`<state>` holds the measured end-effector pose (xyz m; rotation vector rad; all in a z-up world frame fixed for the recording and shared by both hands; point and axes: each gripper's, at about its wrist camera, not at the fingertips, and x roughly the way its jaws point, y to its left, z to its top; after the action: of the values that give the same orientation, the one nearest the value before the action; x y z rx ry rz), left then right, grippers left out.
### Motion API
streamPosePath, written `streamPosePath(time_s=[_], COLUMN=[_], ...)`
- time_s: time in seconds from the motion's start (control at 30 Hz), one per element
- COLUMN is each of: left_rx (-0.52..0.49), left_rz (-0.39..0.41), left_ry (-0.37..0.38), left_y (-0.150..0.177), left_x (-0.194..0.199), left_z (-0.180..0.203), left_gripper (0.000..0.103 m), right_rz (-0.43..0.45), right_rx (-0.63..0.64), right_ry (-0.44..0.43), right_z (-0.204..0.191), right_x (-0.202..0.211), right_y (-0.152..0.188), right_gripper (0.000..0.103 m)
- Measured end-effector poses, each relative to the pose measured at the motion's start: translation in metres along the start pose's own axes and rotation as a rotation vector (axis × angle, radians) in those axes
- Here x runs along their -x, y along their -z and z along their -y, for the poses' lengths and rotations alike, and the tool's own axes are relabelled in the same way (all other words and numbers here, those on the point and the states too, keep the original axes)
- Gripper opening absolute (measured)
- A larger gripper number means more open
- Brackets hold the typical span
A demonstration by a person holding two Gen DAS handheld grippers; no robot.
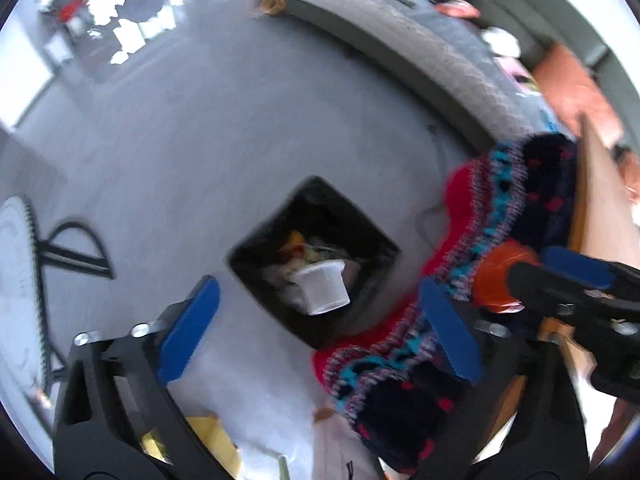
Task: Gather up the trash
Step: 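Carry the white cup and red cap over the black bin and open both tools, then move both open tools back over the empty table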
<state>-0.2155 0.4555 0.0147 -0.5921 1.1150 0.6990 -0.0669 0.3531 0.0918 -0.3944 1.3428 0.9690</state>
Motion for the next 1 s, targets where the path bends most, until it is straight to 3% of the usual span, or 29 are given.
streamPosePath(time_s=[0.6,1.0], left_rx=[0.002,-0.041], left_rz=[0.019,0.054], left_ry=[-0.027,-0.015], left_y=[0.001,0.008], left_x=[0.007,0.032], left_z=[0.000,0.027], left_gripper=[0.097,0.097], right_rz=[0.038,0.095], right_rx=[-0.006,-0.064], right_ry=[-0.020,-0.025], right_z=[0.007,0.048], right_x=[0.017,0.052], right_y=[-0.001,0.022], right_gripper=[0.071,0.071])
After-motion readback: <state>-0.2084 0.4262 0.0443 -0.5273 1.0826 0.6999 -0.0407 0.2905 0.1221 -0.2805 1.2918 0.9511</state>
